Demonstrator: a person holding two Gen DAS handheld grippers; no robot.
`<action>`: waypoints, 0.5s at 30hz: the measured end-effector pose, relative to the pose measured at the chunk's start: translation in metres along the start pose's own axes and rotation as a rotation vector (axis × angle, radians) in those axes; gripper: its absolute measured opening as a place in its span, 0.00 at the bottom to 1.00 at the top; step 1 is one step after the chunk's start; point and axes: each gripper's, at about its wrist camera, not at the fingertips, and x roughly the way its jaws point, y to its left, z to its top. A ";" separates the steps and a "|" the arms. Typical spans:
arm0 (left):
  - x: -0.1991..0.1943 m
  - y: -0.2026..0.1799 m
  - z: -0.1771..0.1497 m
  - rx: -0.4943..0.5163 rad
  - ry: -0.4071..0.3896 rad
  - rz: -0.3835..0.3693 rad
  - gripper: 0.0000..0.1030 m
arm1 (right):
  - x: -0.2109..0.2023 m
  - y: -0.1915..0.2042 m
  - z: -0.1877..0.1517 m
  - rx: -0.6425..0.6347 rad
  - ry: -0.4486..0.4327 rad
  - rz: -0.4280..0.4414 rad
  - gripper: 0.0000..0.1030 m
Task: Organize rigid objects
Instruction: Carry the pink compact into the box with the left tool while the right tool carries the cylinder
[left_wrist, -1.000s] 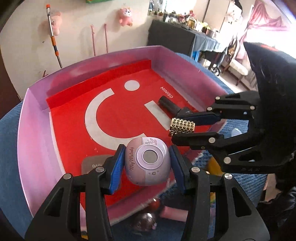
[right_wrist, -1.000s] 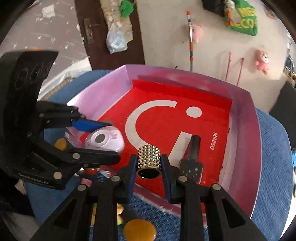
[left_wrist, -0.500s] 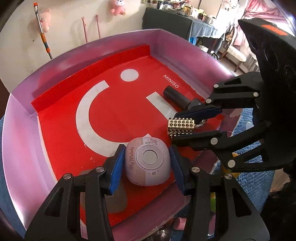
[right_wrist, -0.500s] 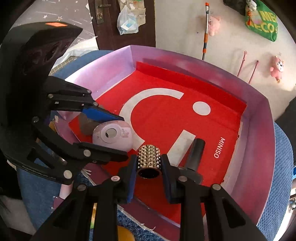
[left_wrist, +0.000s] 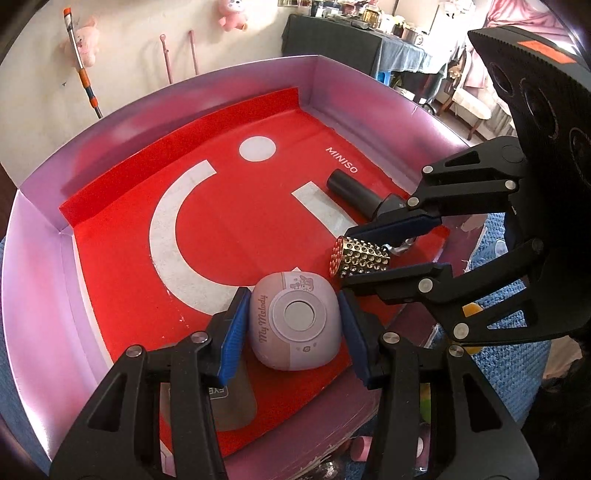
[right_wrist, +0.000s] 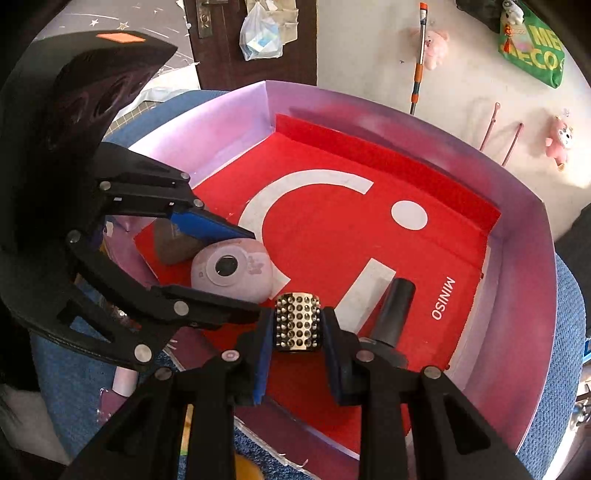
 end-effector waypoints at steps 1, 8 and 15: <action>0.000 0.000 0.000 0.000 0.000 0.000 0.45 | 0.000 0.000 0.000 0.000 0.000 0.000 0.27; 0.000 -0.001 0.001 0.002 -0.002 0.006 0.46 | 0.000 0.000 0.001 0.001 0.000 0.001 0.27; -0.002 0.001 0.000 0.002 -0.014 0.021 0.51 | -0.002 0.000 -0.002 0.005 -0.002 0.002 0.29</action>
